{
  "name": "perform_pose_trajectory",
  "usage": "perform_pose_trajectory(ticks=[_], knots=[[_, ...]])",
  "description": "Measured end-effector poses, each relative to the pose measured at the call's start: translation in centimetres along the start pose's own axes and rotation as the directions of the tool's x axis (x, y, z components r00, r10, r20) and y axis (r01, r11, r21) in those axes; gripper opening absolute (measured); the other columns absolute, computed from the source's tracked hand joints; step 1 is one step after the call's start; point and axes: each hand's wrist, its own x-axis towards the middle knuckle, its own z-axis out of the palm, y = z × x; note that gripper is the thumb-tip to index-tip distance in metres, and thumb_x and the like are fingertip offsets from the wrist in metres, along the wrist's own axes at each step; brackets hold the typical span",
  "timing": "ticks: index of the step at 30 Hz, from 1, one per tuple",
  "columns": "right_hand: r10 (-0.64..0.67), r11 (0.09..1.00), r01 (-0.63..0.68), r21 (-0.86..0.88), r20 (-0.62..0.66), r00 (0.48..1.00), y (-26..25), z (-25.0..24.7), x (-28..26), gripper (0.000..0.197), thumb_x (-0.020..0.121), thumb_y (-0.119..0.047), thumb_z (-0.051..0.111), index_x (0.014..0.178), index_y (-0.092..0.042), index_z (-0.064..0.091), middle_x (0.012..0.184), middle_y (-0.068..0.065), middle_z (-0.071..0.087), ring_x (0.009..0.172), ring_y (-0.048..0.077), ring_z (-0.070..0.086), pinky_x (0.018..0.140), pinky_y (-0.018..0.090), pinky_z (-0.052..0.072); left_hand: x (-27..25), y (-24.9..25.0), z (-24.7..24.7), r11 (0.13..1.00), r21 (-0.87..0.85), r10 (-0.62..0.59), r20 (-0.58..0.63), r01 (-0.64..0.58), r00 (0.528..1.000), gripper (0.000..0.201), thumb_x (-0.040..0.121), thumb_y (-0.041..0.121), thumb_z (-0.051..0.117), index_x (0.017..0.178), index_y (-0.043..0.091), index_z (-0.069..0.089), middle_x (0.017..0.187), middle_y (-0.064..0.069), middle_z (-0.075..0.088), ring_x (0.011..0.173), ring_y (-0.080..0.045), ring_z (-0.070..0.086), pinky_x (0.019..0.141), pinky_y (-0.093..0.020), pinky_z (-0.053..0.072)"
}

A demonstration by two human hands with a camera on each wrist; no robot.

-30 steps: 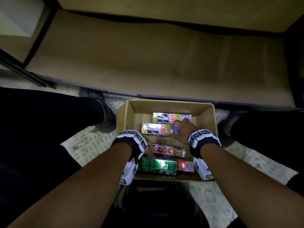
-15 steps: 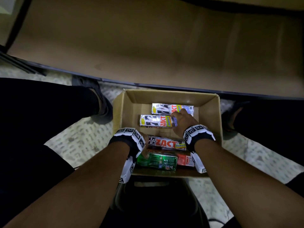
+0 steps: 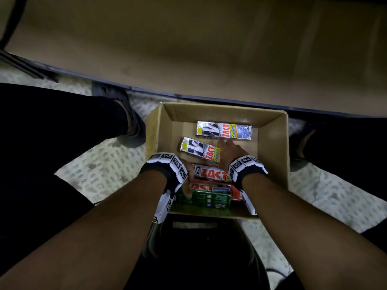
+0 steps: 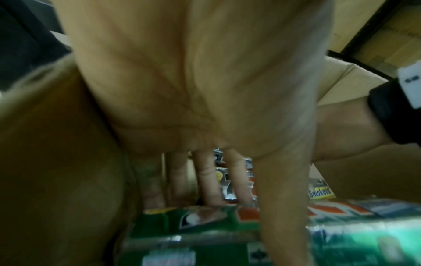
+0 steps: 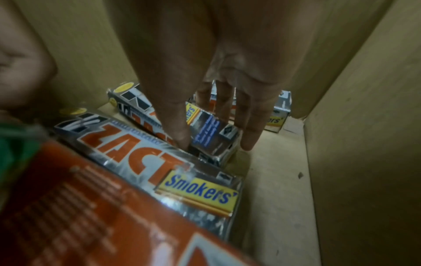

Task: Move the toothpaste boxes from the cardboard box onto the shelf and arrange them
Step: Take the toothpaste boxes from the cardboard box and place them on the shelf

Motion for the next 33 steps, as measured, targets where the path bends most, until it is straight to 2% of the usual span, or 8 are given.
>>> perform_pose_trajectory(ticks=[4,7,11,15,17,22,29,33], knots=[[-0.033,0.999,0.033,0.034,0.009,0.999,0.2,0.0,-0.1,0.083,0.085,-0.014,0.069,0.153,-0.017,0.021,0.153,0.014,0.034,0.129,0.038,0.047,0.101,0.045,0.047,-0.2,-1.1,0.2,0.986,-0.162,-0.040,0.008,0.041,0.999,0.037,0.065,0.017,0.091,0.095,0.027,0.071,0.087,0.013,0.070,0.088,-0.011,0.065,0.060,-0.016,0.050],[-0.011,1.000,0.011,0.029,0.005,1.000,0.7,0.0,-0.1,0.087,0.082,-0.031,0.076,0.152,-0.021,0.026,0.150,0.010,0.039,0.131,0.035,0.047,0.103,0.043,0.046,-0.5,0.2,0.2,0.992,-0.087,-0.093,-0.045,0.089,0.995,0.043,0.073,0.020,0.086,0.113,0.018,0.071,0.110,-0.007,0.070,0.095,-0.015,0.069,0.076,-0.024,0.057],[-0.008,0.998,0.012,0.060,-0.069,0.998,1.3,-0.9,-1.2,0.070,0.074,-0.040,0.080,0.135,-0.022,0.051,0.134,0.006,0.056,0.117,0.029,0.059,0.095,0.040,0.052,-1.3,2.2,0.9,0.973,0.158,-0.131,-0.217,0.168,0.967,0.052,0.078,0.029,0.079,0.126,0.016,0.065,0.123,-0.005,0.066,0.114,-0.024,0.063,0.099,-0.043,0.051],[0.059,0.988,-0.043,0.147,-0.106,0.993,2.5,-1.2,-2.0,0.055,0.071,-0.052,0.072,0.120,-0.028,0.060,0.123,0.001,0.064,0.106,0.022,0.064,0.089,0.030,0.054,-3.6,3.7,0.4,0.983,0.147,-0.087,-0.148,0.109,0.985,0.057,0.082,0.020,0.076,0.135,0.009,0.057,0.136,-0.009,0.058,0.124,-0.028,0.056,0.098,-0.028,0.049],[0.092,0.972,-0.068,0.225,-0.098,0.991,2.8,-1.6,-3.1,0.068,0.064,-0.061,0.067,0.124,-0.028,0.061,0.123,0.000,0.065,0.108,0.022,0.064,0.092,0.030,0.052,-5.0,4.2,0.0,0.990,0.132,-0.046,-0.050,0.052,0.998,0.074,0.072,0.019,0.081,0.138,0.007,0.051,0.142,-0.011,0.051,0.127,-0.029,0.051,0.074,-0.008,0.047],[0.215,0.919,-0.169,0.357,-0.092,0.972,3.7,-2.6,-6.1,0.057,0.070,-0.052,0.073,0.119,-0.025,0.064,0.120,0.001,0.066,0.105,0.024,0.066,0.090,0.029,0.053,-6.1,4.7,0.2,0.998,0.026,0.055,-0.167,-0.052,0.984,0.044,0.077,0.026,0.083,0.117,0.022,0.066,0.088,0.011,0.060,0.073,-0.001,0.051,0.047,-0.004,0.033],[0.275,0.889,-0.243,0.389,-0.029,0.961,4.1,-2.9,-8.1,0.050,0.067,-0.052,0.073,0.104,-0.020,0.062,0.106,0.003,0.065,0.084,0.024,0.062,0.069,0.026,0.047,-6.0,5.0,-0.3,0.969,0.203,-0.041,-0.436,0.142,0.899,0.052,0.085,0.023,0.076,0.132,0.013,0.056,0.127,-0.006,0.061,0.094,-0.010,0.050,0.079,-0.018,0.039],[0.289,0.837,-0.264,0.480,0.023,0.957,4.8,-2.7,-8.5,0.048,0.071,-0.052,0.073,0.101,-0.017,0.058,0.098,0.002,0.058,0.086,0.025,0.060,0.071,0.028,0.045,-5.3,4.0,-0.7,0.999,0.000,-0.034,-0.526,0.040,0.850,0.024,0.083,0.018,0.078,0.091,0.010,0.058,0.068,0.008,0.061,0.058,-0.001,0.050,0.049,-0.010,0.034]])
